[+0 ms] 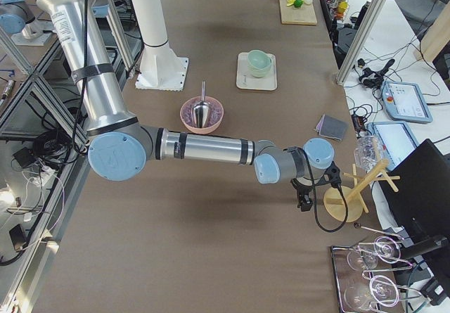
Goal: Stack green bowls together
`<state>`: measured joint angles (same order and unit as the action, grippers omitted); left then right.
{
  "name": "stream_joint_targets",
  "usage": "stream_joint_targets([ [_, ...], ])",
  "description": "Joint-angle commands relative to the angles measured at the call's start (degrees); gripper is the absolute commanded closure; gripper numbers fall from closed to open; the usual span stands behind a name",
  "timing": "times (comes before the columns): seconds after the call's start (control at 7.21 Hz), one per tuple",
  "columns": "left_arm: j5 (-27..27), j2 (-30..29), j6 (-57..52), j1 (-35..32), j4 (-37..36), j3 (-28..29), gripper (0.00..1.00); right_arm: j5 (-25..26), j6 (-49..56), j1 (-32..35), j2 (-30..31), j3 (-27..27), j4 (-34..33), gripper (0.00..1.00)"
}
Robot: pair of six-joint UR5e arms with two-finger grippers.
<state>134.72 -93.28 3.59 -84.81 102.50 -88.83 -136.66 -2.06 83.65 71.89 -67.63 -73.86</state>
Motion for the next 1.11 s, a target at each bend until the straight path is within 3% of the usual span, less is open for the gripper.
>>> stream_joint_targets([
  [0.0, 1.78, -1.56, -4.63, -2.11, -8.01, -0.02, 0.02, 0.17, 0.39, 0.11, -0.87, -0.22, -2.68, 0.0],
  [0.97, 1.87, 2.4, -4.3, -2.2, -4.0, 0.06, 0.02, -1.05, 0.65, 1.6, 0.26, -1.54, -3.05, 0.0],
])
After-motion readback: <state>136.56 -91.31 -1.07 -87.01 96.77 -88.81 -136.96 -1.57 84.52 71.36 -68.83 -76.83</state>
